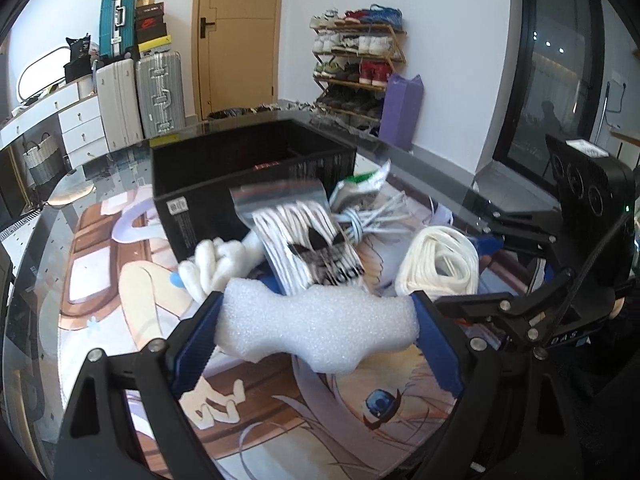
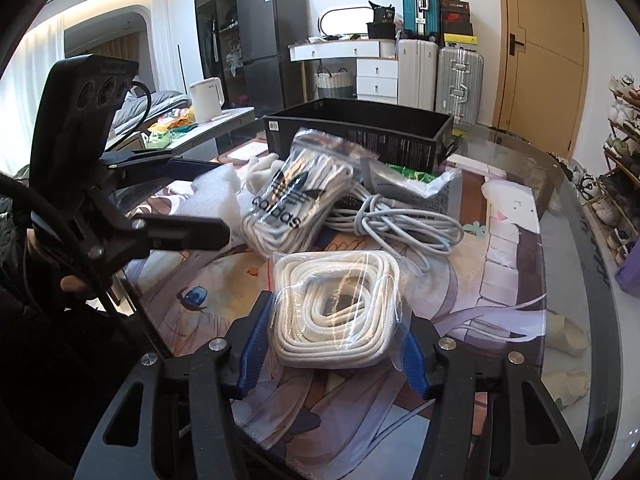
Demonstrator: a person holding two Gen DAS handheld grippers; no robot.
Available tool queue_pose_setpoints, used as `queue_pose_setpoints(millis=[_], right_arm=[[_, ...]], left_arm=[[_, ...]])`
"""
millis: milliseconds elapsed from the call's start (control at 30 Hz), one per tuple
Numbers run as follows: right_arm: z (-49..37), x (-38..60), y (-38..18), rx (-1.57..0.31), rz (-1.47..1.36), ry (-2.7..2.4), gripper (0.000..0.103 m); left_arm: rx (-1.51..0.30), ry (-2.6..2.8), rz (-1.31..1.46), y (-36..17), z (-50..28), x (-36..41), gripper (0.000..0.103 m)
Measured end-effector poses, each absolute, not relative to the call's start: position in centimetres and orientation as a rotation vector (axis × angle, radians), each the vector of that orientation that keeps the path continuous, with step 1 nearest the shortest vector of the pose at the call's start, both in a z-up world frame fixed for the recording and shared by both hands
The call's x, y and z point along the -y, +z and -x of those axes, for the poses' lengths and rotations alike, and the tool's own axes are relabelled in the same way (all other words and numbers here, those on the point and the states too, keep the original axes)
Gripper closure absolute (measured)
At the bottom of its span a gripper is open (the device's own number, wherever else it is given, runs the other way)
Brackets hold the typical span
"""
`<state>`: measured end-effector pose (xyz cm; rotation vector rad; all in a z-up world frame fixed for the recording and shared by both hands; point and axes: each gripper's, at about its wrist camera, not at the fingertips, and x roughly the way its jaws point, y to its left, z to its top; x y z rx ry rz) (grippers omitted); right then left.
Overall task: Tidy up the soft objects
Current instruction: 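Grasp the coiled rope bag with the right tool while the left tool grasps the white foam, then carry the rope bag and the white foam up over the black box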
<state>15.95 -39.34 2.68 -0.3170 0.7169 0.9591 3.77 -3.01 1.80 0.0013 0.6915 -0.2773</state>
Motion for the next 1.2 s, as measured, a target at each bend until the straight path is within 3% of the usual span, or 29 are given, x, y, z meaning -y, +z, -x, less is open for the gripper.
queue_pose_setpoints(millis=[1200], right_arm=[[-20.2,39.7,11.3,-0.529,0.119,0.868,0.046]], left_arm=[[-0.515,0.007,0.127,6.7,-7.9,-2.7,0.013]])
